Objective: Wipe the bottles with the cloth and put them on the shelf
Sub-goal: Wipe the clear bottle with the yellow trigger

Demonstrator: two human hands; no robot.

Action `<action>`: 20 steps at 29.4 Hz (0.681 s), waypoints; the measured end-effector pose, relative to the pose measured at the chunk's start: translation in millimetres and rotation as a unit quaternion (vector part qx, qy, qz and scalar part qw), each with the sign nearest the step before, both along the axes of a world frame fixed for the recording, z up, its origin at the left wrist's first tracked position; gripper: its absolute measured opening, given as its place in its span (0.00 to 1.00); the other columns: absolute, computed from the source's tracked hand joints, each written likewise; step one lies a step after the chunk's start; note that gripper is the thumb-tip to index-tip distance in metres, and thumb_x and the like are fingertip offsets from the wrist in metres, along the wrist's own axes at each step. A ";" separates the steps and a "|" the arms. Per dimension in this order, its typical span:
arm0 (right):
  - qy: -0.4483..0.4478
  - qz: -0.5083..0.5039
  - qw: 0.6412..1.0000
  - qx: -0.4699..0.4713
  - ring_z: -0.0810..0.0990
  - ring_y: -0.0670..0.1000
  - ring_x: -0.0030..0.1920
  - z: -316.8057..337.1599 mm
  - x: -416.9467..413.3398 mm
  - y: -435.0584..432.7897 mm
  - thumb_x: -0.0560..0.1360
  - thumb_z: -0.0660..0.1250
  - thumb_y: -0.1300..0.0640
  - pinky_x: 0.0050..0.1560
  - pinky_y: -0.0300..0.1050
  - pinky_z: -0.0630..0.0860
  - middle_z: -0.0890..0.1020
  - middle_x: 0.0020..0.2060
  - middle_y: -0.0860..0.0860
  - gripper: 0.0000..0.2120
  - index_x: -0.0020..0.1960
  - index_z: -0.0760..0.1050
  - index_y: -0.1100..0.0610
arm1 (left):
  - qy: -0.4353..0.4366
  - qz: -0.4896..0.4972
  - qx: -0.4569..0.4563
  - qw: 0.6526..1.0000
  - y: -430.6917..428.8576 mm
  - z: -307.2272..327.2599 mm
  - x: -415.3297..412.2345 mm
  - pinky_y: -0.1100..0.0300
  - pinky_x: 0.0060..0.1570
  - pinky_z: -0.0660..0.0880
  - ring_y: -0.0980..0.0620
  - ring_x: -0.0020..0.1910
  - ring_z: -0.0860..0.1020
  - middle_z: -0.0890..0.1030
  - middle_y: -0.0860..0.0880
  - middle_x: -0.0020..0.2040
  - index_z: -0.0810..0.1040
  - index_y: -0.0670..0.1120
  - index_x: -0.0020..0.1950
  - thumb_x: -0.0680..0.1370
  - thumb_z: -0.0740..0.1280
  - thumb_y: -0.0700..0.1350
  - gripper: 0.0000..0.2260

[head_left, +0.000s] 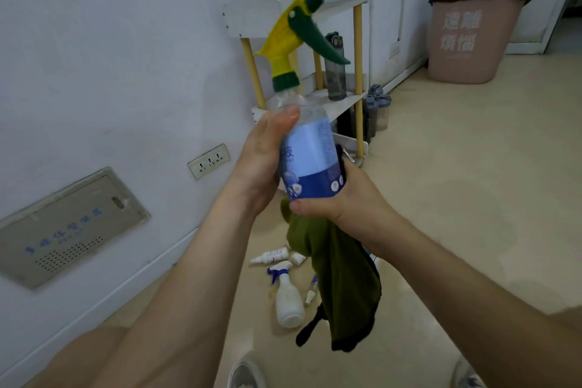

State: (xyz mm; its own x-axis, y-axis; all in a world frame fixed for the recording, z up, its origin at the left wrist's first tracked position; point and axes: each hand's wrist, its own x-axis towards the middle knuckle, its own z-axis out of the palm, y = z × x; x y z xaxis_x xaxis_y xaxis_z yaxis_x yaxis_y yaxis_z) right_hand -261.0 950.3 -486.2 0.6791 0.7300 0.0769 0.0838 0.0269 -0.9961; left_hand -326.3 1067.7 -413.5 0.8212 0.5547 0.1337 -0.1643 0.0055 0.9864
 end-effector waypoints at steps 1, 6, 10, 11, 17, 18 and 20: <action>-0.024 -0.045 0.999 -0.013 0.82 0.48 0.53 -0.6 0.1 -0.2 0.54 0.83 0.49 0.55 0.52 0.81 0.82 0.54 0.46 0.41 0.64 0.70 0.49 | 0.032 0.025 0.015 0.999 -1.1 -0.3 -3.3 0.54 0.43 0.81 0.51 0.48 0.83 0.82 0.47 0.54 0.75 0.47 0.61 0.70 0.72 0.59 0.25; -0.232 -0.145 0.957 -0.098 0.78 0.52 0.52 -1.2 -8.2 5.6 0.55 0.80 0.41 0.50 0.54 0.80 0.77 0.55 0.50 0.42 0.64 0.67 0.51 | 0.015 0.170 0.027 0.985 -21.9 -19.1 -1.7 0.57 0.45 0.82 0.52 0.50 0.82 0.81 0.48 0.56 0.69 0.47 0.67 0.68 0.79 0.48 0.31; -0.262 -0.092 0.957 -0.081 0.75 0.48 0.57 11.3 -6.2 -2.9 0.63 0.72 0.35 0.58 0.49 0.76 0.75 0.58 0.49 0.39 0.69 0.68 0.48 | -0.055 0.219 -0.071 0.972 -9.2 -18.8 5.0 0.56 0.40 0.81 0.49 0.46 0.84 0.83 0.44 0.53 0.73 0.43 0.65 0.67 0.77 0.50 0.30; -0.252 -0.086 0.962 -0.064 0.74 0.47 0.60 16.8 -5.5 -7.0 0.69 0.70 0.38 0.62 0.46 0.74 0.74 0.61 0.49 0.35 0.72 0.67 0.47 | -0.056 0.221 -0.074 0.971 -3.2 -18.2 4.7 0.53 0.43 0.82 0.47 0.47 0.84 0.83 0.44 0.53 0.74 0.44 0.64 0.66 0.76 0.53 0.30; -0.249 -0.060 0.966 0.046 0.60 0.38 0.74 30.3 -21.9 -4.8 0.84 0.50 0.45 0.72 0.33 0.58 0.66 0.75 0.46 0.24 0.77 0.64 0.50 | 0.041 0.154 0.046 0.986 -11.9 -30.5 -2.3 0.60 0.41 0.79 0.53 0.45 0.83 0.81 0.49 0.49 0.71 0.47 0.62 0.77 0.68 0.57 0.19; -0.245 -0.061 0.967 0.046 0.59 0.36 0.73 30.1 -20.2 -4.0 0.84 0.50 0.48 0.71 0.31 0.57 0.65 0.76 0.45 0.22 0.78 0.61 0.49 | 0.049 0.138 0.038 0.989 -16.7 -36.6 -3.2 0.57 0.45 0.79 0.52 0.46 0.83 0.82 0.48 0.50 0.71 0.48 0.63 0.77 0.67 0.59 0.21; -0.225 -0.057 0.971 0.054 0.62 0.38 0.72 32.9 -12.4 -4.2 0.85 0.52 0.52 0.71 0.35 0.59 0.64 0.75 0.43 0.23 0.79 0.54 0.48 | 0.063 0.118 0.052 0.990 -26.3 -44.8 -5.4 0.50 0.53 0.79 0.49 0.51 0.82 0.81 0.47 0.53 0.70 0.48 0.64 0.73 0.65 0.65 0.28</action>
State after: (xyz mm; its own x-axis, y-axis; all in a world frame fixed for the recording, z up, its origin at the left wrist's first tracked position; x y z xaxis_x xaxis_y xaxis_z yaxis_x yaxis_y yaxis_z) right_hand -273.4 946.1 -453.3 0.6350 0.6236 0.4560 0.5186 0.0935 -0.8499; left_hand -331.7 1041.4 -458.3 0.6840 0.7219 0.1050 -0.0244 -0.1212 0.9923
